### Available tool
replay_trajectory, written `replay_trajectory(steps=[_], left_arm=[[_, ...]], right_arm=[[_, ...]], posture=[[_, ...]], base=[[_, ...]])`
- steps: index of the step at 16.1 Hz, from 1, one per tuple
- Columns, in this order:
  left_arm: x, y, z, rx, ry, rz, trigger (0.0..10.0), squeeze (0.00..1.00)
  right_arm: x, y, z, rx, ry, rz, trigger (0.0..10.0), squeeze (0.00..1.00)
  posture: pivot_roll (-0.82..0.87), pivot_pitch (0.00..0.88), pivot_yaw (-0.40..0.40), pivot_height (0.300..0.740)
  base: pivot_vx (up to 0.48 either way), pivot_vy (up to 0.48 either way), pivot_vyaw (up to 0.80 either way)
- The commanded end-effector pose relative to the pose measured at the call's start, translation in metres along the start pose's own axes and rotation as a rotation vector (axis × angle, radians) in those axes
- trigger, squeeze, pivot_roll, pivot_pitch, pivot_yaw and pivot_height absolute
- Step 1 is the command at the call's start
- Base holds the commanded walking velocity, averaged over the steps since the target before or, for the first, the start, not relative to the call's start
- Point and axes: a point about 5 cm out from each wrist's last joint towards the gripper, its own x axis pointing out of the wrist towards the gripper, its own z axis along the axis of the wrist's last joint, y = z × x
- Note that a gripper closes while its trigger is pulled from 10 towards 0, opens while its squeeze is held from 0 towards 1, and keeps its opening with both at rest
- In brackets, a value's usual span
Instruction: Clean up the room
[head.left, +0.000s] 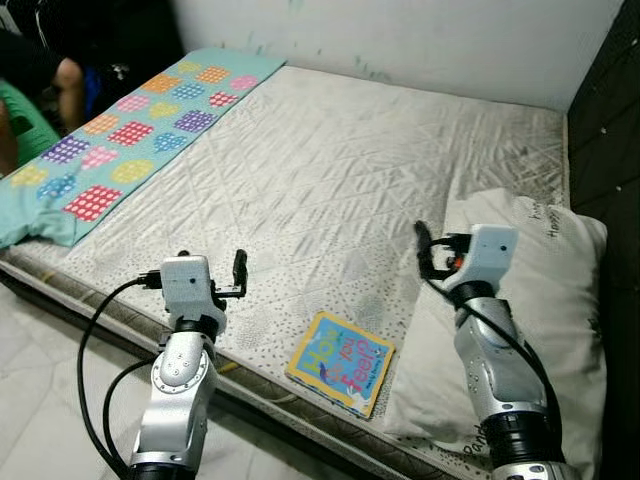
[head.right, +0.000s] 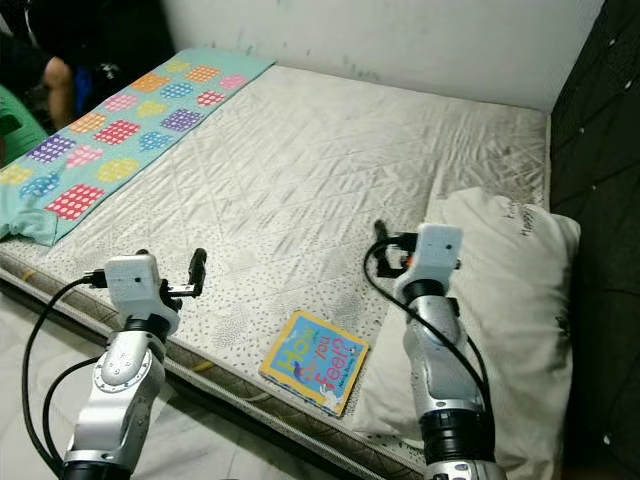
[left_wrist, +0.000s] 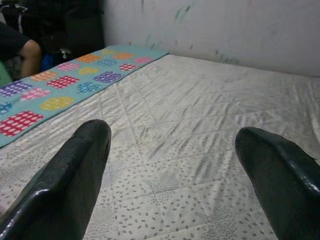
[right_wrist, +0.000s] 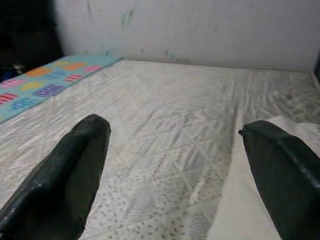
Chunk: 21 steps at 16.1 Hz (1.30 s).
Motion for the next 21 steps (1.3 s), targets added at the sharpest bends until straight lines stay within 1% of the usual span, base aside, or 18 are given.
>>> replay_trajectory(steps=[1, 2, 3, 4, 5, 6, 7, 8, 9, 10, 11, 13, 15, 17, 21], left_arm=[[-0.003, 0.002, 0.001, -0.002, -0.005, 0.002, 10.0, 0.0], [-0.004, 0.003, 0.001, 0.001, -0.007, 0.012, 10.0, 0.0], [-0.012, 0.011, 0.001, -0.012, -0.003, 0.008, 10.0, 0.0], [-0.02, 0.017, -0.002, 0.016, 0.009, 0.011, 10.0, 0.0], [-0.031, 0.03, -0.009, 0.059, 0.037, 0.033, 10.0, 0.0], [-0.041, 0.043, -0.013, 0.09, 0.057, 0.057, 10.0, 0.0], [-0.049, 0.052, -0.013, 0.111, 0.068, 0.073, 10.0, 0.0], [-0.061, 0.068, -0.016, 0.147, 0.093, 0.106, 10.0, 0.0], [-0.067, 0.074, -0.016, 0.17, 0.098, 0.118, 10.0, 0.0], [-0.07, 0.077, -0.016, 0.18, 0.099, 0.139, 10.0, 0.0], [-0.072, 0.076, -0.015, 0.155, 0.103, 0.127, 10.0, 0.0], [-0.07, 0.069, -0.015, 0.136, 0.107, 0.114, 10.0, 0.0], [-0.07, 0.059, -0.013, 0.117, 0.103, 0.092, 10.0, 0.0], [-0.071, 0.058, -0.013, 0.095, 0.109, 0.093, 10.0, 0.0], [-0.071, 0.056, -0.012, 0.074, 0.119, 0.091, 10.0, 0.0]], right_arm=[[-0.005, 0.0, 0.009, -0.018, -0.054, 0.053, 10.0, 0.0], [-0.007, -0.001, 0.01, -0.039, -0.061, 0.056, 10.0, 0.0], [-0.019, -0.017, 0.009, -0.127, -0.055, 0.026, 10.0, 0.0], [-0.028, -0.027, 0.005, -0.168, -0.041, 0.007, 10.0, 0.0], [-0.04, -0.04, 0.001, -0.197, -0.033, -0.009, 10.0, 0.0], [-0.051, -0.047, -0.001, -0.204, -0.016, -0.003, 10.0, 0.0], [-0.061, -0.051, -0.002, -0.206, -0.001, 0.005, 10.0, 0.0], [-0.076, -0.055, -0.005, -0.208, 0.029, 0.009, 10.0, 0.0], [-0.082, -0.055, -0.006, -0.21, 0.04, 0.013, 10.0, 0.0], [-0.086, -0.053, -0.008, -0.235, 0.055, 0.011, 10.0, 0.0], [-0.088, -0.049, -0.007, -0.223, 0.064, 0.036, 10.0, 0.0], [-0.085, -0.045, -0.007, -0.187, 0.077, 0.025, 10.0, 0.0], [-0.083, -0.04, -0.005, -0.186, 0.076, 0.035, 10.0, 0.0], [-0.081, -0.04, -0.006, -0.156, 0.091, 0.033, 10.0, 0.0], [-0.079, -0.039, -0.005, -0.165, 0.1, 0.037, 10.0, 0.0]], posture=[[-0.18, 0.0, 0.039, 0.74], [-0.18, 0.0, 0.039, 0.74], [-0.18, 0.0, 0.044, 0.74], [-0.18, 0.0, 0.043, 0.74], [-0.18, 0.007, 0.044, 0.74], [-0.19, 0.017, 0.041, 0.74], [-0.19, 0.024, 0.036, 0.74], [-0.18, 0.032, 0.03, 0.74], [-0.18, 0.037, 0.028, 0.74], [-0.18, 0.043, 0.028, 0.74], [-0.18, 0.045, 0.027, 0.74], [-0.18, 0.05, 0.024, 0.74], [-0.17, 0.058, 0.019, 0.74], [-0.17, 0.067, 0.015, 0.74], [-0.16, 0.082, 0.01, 0.74]], base=[[0.0, 0.0, 0.0], [0.0, 0.0, 0.0], [0.0, 0.0, 0.0], [0.0, 0.0, 0.0], [0.0, 0.0, 0.0], [0.0, 0.0, 0.0], [0.0, 0.0, 0.0], [0.0, 0.0, 0.0], [0.0, 0.0, 0.0], [0.0, 0.0, 0.0], [0.0, 0.0, 0.0], [0.0, 0.0, 0.0], [0.0, 0.0, 0.0], [0.0, 0.0, 0.0], [0.0, 0.0, -0.78]])
